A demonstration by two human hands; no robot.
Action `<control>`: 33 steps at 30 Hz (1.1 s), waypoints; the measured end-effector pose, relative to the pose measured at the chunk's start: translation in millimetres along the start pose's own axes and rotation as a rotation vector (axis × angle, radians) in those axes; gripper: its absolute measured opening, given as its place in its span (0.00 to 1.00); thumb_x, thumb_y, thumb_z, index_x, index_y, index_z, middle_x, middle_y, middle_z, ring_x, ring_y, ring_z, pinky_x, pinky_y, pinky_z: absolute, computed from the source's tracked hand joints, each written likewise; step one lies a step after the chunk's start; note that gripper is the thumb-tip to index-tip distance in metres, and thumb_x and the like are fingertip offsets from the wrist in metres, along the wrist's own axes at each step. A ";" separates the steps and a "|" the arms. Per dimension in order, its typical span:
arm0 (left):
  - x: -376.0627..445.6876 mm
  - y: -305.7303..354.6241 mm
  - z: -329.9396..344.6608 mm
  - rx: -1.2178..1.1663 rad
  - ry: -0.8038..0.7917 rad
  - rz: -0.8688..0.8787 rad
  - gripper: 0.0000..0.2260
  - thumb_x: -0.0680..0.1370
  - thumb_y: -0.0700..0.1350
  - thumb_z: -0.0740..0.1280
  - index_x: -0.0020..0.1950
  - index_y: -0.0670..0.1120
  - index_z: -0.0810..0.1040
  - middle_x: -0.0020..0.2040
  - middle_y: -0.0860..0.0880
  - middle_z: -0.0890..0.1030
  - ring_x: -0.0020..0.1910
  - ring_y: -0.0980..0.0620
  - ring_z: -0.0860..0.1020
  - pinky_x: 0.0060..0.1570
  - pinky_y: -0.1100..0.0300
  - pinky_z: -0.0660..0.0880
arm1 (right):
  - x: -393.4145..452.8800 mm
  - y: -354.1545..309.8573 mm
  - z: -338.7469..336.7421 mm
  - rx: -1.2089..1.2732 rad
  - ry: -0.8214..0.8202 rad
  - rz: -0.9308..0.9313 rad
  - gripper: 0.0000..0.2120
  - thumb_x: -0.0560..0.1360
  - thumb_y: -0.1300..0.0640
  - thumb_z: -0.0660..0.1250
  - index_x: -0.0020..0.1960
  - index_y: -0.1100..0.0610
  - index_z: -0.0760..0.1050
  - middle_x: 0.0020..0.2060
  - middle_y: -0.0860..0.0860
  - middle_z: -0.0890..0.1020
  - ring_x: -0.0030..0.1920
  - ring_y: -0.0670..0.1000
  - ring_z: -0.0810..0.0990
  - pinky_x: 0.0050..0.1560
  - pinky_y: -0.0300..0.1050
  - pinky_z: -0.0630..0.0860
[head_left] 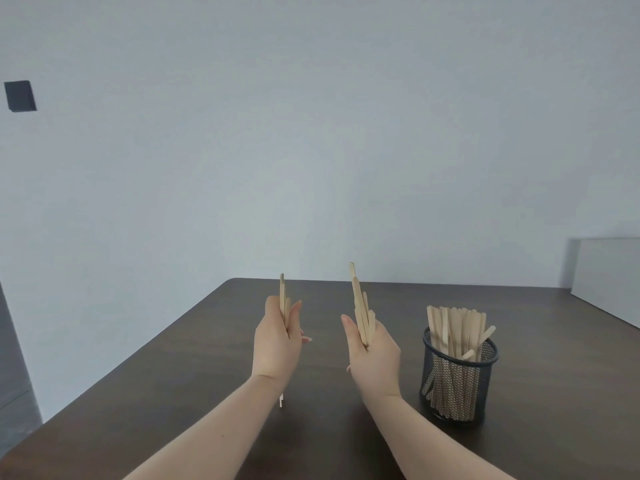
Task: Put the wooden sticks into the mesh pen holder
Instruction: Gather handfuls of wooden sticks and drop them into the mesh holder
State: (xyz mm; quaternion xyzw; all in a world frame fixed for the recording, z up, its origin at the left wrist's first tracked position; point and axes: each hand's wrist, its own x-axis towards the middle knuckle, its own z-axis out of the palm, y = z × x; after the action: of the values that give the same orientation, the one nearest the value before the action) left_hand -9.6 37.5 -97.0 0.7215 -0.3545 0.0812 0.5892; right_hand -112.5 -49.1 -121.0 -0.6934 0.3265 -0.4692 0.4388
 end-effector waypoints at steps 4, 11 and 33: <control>-8.0 -9.7 4.5 -0.044 0.047 -0.006 0.06 0.82 0.46 0.57 0.58 0.51 0.64 0.37 0.47 0.76 0.29 0.47 0.75 0.37 0.51 0.77 | -0.6 1.6 1.1 0.011 0.011 -0.003 0.16 0.75 0.41 0.65 0.36 0.50 0.70 0.30 0.49 0.74 0.36 0.55 0.79 0.41 0.57 0.82; -13.5 -7.8 13.2 0.019 0.095 -0.076 0.15 0.79 0.50 0.63 0.37 0.46 0.64 0.28 0.52 0.68 0.29 0.49 0.67 0.30 0.58 0.66 | 2.0 2.2 1.6 0.006 0.037 -0.030 0.17 0.76 0.44 0.65 0.32 0.50 0.68 0.27 0.46 0.72 0.31 0.49 0.74 0.37 0.46 0.79; 12.3 67.6 37.6 -0.122 -0.037 -0.202 0.22 0.80 0.53 0.59 0.29 0.47 0.58 0.25 0.52 0.62 0.25 0.52 0.61 0.28 0.59 0.59 | 25.3 -58.5 -32.6 0.009 -0.012 -0.128 0.23 0.78 0.47 0.62 0.30 0.54 0.59 0.25 0.48 0.65 0.27 0.48 0.64 0.31 0.42 0.62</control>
State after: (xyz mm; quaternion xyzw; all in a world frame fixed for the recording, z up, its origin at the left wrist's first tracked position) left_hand -52.9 -5.4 -47.8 0.7176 -0.2951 -0.0135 0.6307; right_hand -131.8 -57.2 -52.6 -0.7137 0.2768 -0.4933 0.4131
